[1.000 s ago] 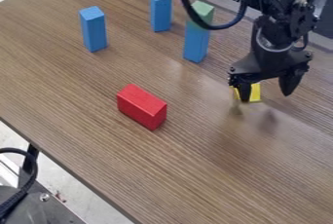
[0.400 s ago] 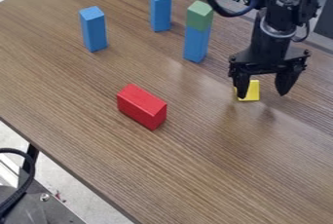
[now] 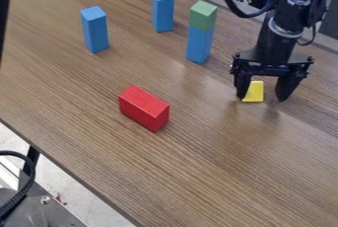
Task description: Put the yellow triangle block on top of the green block
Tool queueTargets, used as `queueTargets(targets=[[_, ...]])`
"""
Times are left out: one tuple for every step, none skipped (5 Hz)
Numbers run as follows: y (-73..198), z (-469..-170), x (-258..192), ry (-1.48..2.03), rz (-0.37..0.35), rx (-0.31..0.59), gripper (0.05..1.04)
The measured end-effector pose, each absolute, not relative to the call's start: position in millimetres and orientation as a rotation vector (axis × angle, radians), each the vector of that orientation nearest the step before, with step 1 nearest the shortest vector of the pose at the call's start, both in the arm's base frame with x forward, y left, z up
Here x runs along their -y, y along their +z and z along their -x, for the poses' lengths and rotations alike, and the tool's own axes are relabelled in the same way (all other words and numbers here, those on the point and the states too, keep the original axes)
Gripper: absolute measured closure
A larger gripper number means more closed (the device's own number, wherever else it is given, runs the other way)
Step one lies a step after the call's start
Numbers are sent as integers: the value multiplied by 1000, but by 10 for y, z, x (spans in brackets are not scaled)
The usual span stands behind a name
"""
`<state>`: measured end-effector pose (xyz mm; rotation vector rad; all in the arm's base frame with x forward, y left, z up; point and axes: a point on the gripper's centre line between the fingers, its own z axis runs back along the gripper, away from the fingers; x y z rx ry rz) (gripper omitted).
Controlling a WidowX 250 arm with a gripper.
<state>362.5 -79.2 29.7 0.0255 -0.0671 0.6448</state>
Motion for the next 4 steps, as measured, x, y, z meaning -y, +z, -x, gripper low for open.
queueTargets(targets=[[269,-3630,750,629,-21,66,121],[198,-3603,685,640,-6,88,393],[204,-3589,689,640,7,100,528],[233,-3596,725,626,33,109,528]])
